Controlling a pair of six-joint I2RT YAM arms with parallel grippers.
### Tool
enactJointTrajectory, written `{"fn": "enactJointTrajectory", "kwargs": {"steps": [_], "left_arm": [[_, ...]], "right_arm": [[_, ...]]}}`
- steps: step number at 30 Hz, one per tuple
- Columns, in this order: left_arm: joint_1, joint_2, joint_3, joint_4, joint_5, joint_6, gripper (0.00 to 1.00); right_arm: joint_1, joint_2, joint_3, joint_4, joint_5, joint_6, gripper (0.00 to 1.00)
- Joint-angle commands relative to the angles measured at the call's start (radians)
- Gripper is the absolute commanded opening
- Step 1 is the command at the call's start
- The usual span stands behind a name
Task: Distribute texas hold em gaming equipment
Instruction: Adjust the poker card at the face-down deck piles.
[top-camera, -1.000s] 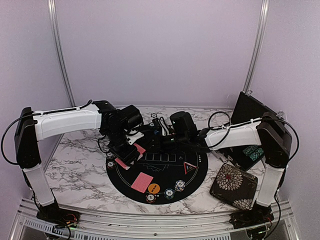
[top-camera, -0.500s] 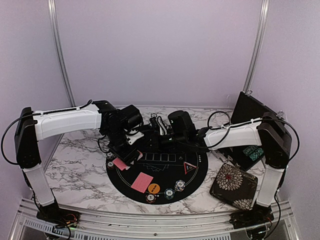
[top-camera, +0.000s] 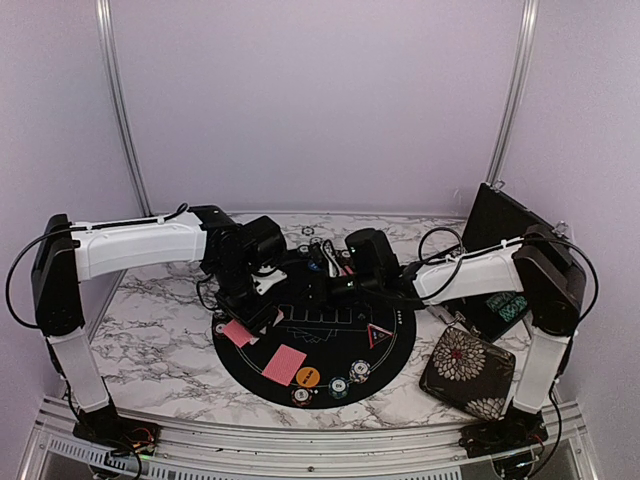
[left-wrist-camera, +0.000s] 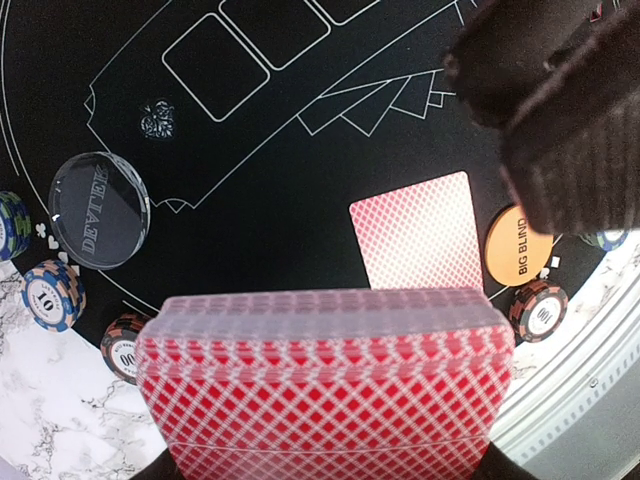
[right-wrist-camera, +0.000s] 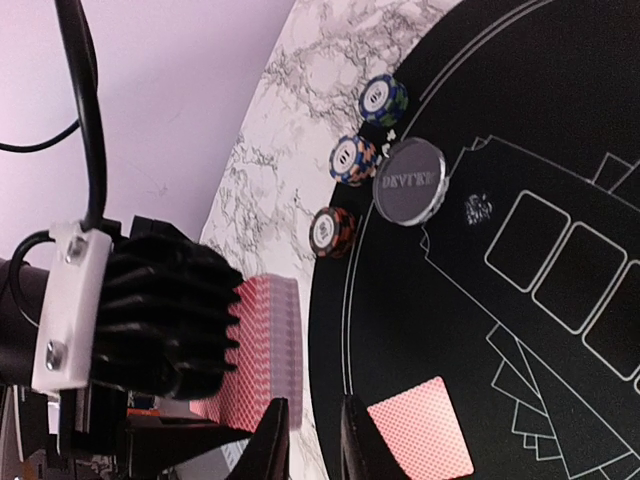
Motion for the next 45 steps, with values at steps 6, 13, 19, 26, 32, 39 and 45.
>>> {"fn": "enactJointTrajectory", "kwargs": {"steps": [6, 13, 19, 26, 32, 39, 45], "left_arm": [[0.025, 0.035, 0.015, -0.018, 0.034, -0.029, 0.46], [0.047, 0.053, 0.022, -0.024, 0.035, -0.043, 0.46], [0.053, 0.065, 0.034, -0.035, 0.050, -0.054, 0.46], [0.054, 0.076, 0.047, -0.046, 0.060, -0.061, 0.46], [0.055, 0.084, 0.061, -0.060, 0.056, -0.062, 0.46], [0.055, 0.087, 0.072, -0.064, 0.056, -0.062, 0.46], [0.055, 0.086, 0.070, -0.067, 0.055, -0.060, 0.46]], "right_arm": [[-0.013, -0.093, -0.062, 0.043, 0.015, -0.020, 0.27], [0.095, -0.230, -0.076, -0.084, 0.249, -0.291, 0.19], [0.296, -0.211, 0.032, -0.179, 0.366, -0.535, 0.12], [0.466, 0.010, 0.325, -0.418, 0.508, -0.723, 0.02], [0.500, 0.165, 0.493, -0.529, 0.602, -0.752, 0.00], [0.501, 0.299, 0.670, -0.654, 0.780, -0.715, 0.00], [0.500, 0.358, 0.750, -0.700, 0.822, -0.693, 0.00]]}}
